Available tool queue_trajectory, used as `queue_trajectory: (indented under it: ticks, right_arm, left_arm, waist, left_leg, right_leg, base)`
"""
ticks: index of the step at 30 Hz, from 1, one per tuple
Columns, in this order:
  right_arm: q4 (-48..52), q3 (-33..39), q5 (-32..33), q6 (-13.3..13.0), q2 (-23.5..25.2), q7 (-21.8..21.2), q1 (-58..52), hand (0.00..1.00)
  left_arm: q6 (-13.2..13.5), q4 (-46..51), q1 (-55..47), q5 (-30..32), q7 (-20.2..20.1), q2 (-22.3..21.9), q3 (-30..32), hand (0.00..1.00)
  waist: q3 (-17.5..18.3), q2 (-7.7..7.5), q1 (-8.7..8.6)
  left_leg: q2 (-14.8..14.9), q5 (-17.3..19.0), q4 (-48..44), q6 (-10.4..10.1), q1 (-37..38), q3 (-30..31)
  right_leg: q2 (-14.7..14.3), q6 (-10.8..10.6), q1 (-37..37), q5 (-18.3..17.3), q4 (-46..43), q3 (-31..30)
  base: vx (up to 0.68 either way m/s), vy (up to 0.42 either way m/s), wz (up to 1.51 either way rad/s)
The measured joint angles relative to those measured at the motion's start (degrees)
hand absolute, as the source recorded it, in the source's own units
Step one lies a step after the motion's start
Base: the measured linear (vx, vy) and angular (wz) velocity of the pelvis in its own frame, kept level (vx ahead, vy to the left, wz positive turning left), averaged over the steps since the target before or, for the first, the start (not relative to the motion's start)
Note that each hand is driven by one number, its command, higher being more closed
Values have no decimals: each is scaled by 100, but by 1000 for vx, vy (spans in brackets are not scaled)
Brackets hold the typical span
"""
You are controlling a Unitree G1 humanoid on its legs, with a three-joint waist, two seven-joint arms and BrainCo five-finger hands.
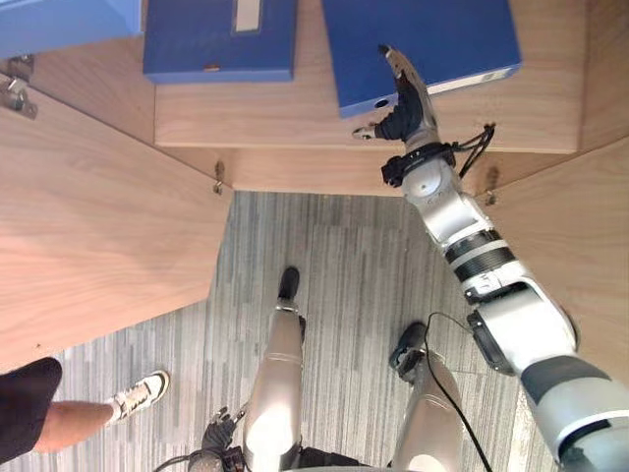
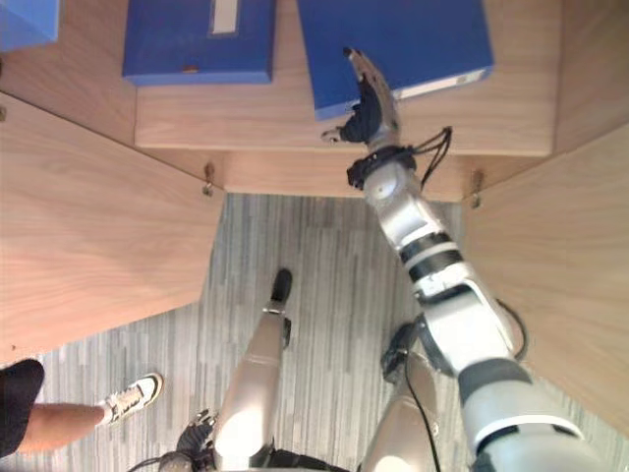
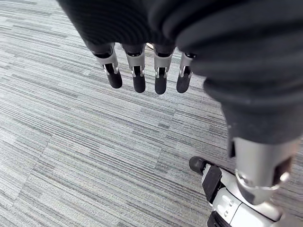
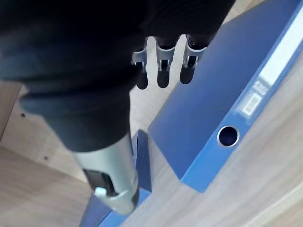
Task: Walk over to the cabinet, pick up the folder, carry it to the office cabinet, place the folder inside the office cabinet, then close the office cabinet door
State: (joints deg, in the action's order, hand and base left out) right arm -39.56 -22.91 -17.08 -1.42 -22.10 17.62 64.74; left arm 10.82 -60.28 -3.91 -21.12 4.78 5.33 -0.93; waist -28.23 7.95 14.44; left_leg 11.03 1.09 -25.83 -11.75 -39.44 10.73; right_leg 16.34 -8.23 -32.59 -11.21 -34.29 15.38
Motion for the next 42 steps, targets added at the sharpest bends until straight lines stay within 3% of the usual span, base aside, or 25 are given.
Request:
queue_trajectory:
  ticks: [7,13,18,25,27,29,32,39,42]
  right_arm:
    - [7,-853,-233,-29,-51,-86,524,0]
    - [39,-875,-212,-29,193,-122,550,0]
    - [-70,-875,-213,-29,526,-117,556,0]
    - [-1039,-711,117,24,650,-115,747,0]
    - [-1060,-515,442,24,579,-99,787,0]
    - [-991,-408,735,28,371,-61,799,0]
    - [-350,-281,1094,26,58,57,798,0]
    - [-30,22,1620,27,-70,169,768,0]
    - [16,299,2013,13,-131,217,769,0]
  left_arm:
    - [24,-3,65,-146,48,23,1,0]
    - [18,-225,136,-361,60,76,5,0]
    - [-4,-268,136,-382,108,85,5,0]
    - [2,-369,307,-592,165,70,5,0]
    - [10,-367,378,-609,170,-7,97,0]
    - [22,-310,398,-642,174,-204,458,0]
    - [14,-85,400,-650,176,-462,853,0]
    - [-17,149,401,-767,191,-487,925,0]
    - [-18,170,401,-793,191,-492,925,0]
  waist:
    - [2,6,189]
    - [4,8,378]
    - [5,8,425]
    - [26,43,539]
    - [27,81,534]
    - [25,176,492]
    - [25,179,360]
    - [22,176,101]
    - [20,170,90]
  left_leg:
    - [9,-65,199,-14,-102,73]
    - [7,-86,286,-30,-159,114]
    - [7,-110,351,-31,-186,132]
    - [-21,-108,125,-29,-523,175]
    - [-99,-11,-386,6,-851,198]
    - [-221,449,-1295,107,-1236,213]
    - [-400,918,-2357,125,-1883,200]
    - [-574,1020,-2855,155,-2251,174]
    - [-614,995,-2827,172,-2260,165]
  right_leg:
    - [-5,2,-44,-1,117,131]
    - [-14,2,-47,-2,203,201]
    - [-15,2,-53,-2,259,250]
    - [48,11,-345,-10,58,288]
    - [192,58,-605,-74,-346,287]
    - [426,-9,-890,-352,-1069,256]
    - [718,-143,-1496,-734,-1932,-5]
    - [923,-278,-1854,-793,-2330,-173]
    - [961,-273,-1862,-765,-2321,-170]
  base:
    - [72,-4,7]
    - [39,10,5]
    - [38,7,3]
    - [18,5,2]
    - [-4,6,3]
    - [-36,63,1]
    - [-92,104,-2]
    - [-94,92,1]
    - [-9,43,6]
